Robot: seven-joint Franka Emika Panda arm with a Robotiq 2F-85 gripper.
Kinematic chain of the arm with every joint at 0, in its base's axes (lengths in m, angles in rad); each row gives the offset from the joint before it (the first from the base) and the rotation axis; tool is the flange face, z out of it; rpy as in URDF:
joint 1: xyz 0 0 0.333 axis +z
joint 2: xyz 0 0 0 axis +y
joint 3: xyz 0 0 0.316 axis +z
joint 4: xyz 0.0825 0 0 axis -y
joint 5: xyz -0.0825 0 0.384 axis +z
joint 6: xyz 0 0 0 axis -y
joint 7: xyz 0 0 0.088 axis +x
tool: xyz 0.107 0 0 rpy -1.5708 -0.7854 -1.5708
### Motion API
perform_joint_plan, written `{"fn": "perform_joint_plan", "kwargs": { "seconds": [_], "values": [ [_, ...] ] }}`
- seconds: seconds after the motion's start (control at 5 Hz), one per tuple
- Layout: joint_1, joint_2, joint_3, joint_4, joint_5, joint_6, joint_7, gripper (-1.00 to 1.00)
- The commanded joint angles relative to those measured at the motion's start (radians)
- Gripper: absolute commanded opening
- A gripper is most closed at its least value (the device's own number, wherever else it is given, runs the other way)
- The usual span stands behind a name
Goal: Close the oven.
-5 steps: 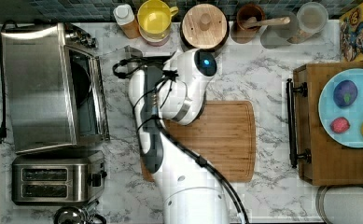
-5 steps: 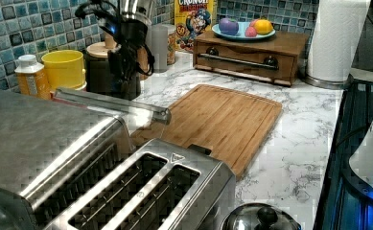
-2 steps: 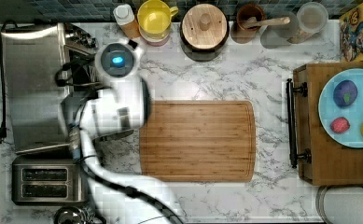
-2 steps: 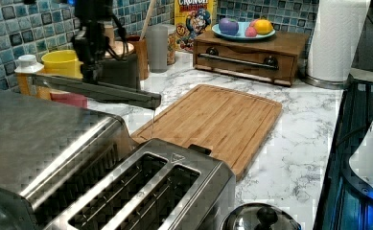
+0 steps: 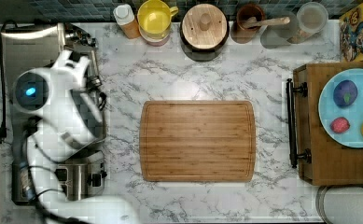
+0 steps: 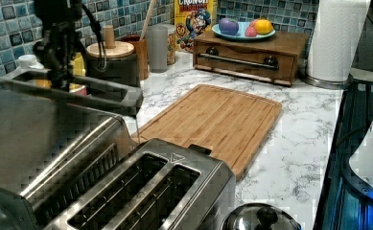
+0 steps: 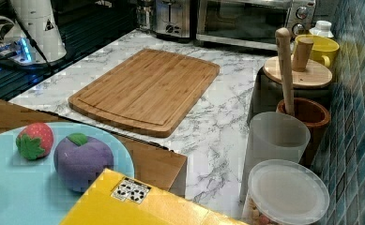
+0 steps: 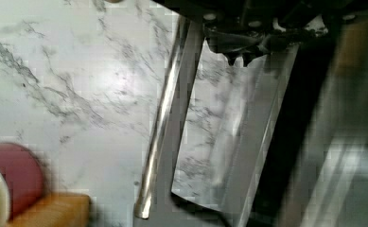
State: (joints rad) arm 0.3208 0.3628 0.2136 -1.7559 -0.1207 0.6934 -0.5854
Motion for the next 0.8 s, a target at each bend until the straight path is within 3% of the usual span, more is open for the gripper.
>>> {"fn": "perform_joint_plan", "kwargs": {
  "seconds": [0.2,0.4,0.6,0.8],
  "values": [
    [0.085,-0.156,-0.053,0.011,-0.227,0.101,0.271,-1.00],
    [0.040,-0.265,0.014,-0.064,-0.074,0.164,0.168,-1.00],
    [0.053,-0.271,0.040,-0.016,-0.021,0.087,0.097,-1.00],
    [0.085,-0.174,0.050,0.155,-0.075,-0.148,0.107,-1.00]
  ]
}}
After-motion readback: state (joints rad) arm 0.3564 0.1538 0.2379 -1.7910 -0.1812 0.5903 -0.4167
